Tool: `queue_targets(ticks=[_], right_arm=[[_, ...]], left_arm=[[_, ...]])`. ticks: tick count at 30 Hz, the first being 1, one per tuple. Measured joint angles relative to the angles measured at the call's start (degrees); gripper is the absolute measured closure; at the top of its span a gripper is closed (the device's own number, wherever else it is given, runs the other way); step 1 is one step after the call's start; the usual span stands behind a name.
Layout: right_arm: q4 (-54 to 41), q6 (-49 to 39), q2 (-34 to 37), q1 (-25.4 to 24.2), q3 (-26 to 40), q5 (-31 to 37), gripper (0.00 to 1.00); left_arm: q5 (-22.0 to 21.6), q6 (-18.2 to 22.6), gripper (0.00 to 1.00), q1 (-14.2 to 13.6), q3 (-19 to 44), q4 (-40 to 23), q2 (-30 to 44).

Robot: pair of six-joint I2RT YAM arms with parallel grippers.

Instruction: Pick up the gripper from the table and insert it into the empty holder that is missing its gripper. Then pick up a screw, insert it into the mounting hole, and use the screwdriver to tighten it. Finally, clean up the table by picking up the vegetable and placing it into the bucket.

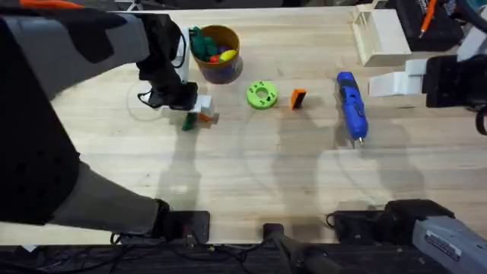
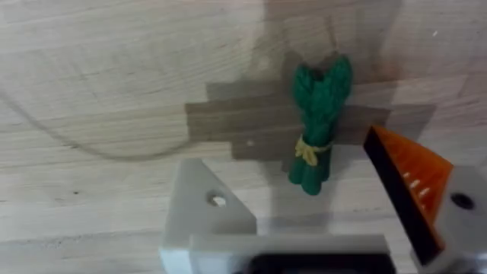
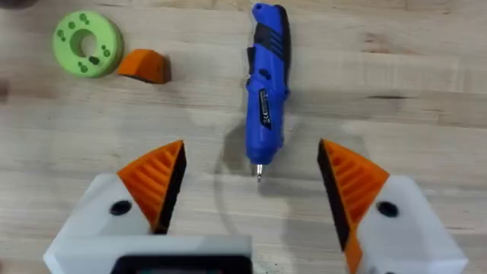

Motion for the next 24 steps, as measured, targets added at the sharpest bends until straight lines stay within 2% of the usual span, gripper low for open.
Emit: queue_targets(ticks=[1, 3, 5, 7, 8, 24], right_arm=[[-0.01, -0.02, -0.01, 0.00, 0.00, 0.00, 0.008], [-0.01, -0.02, -0.01, 0.00, 0.00, 0.00, 0.008], [-0.01, -0.02, 0.02, 0.00, 0.00, 0.00, 0.008], [-0.01, -0.01, 0.01, 0.00, 0.00, 0.00, 0.008], [-0.01, -0.02, 0.02, 0.00, 0.00, 0.00, 0.008], [-0.01, 0.00, -0.01, 0.00, 0.01, 0.00, 0.008]], left_arm=[[0.00, 0.13, 0.212, -0.07, 0.00, 0.01, 0.00], [0.04, 0.18, 0.335, -0.07, 0.00, 0.02, 0.00], [0.09, 0.30, 0.567, -0.07, 0.00, 0.01, 0.00], [0.44, 0.22, 0.880, -0.07, 0.00, 0.01, 0.00], [0.46, 0.55, 0.965, -0.07, 0.00, 0.01, 0.00], [0.80, 0.60, 0.985, -0.07, 0.27, -0.42, 0.00]])
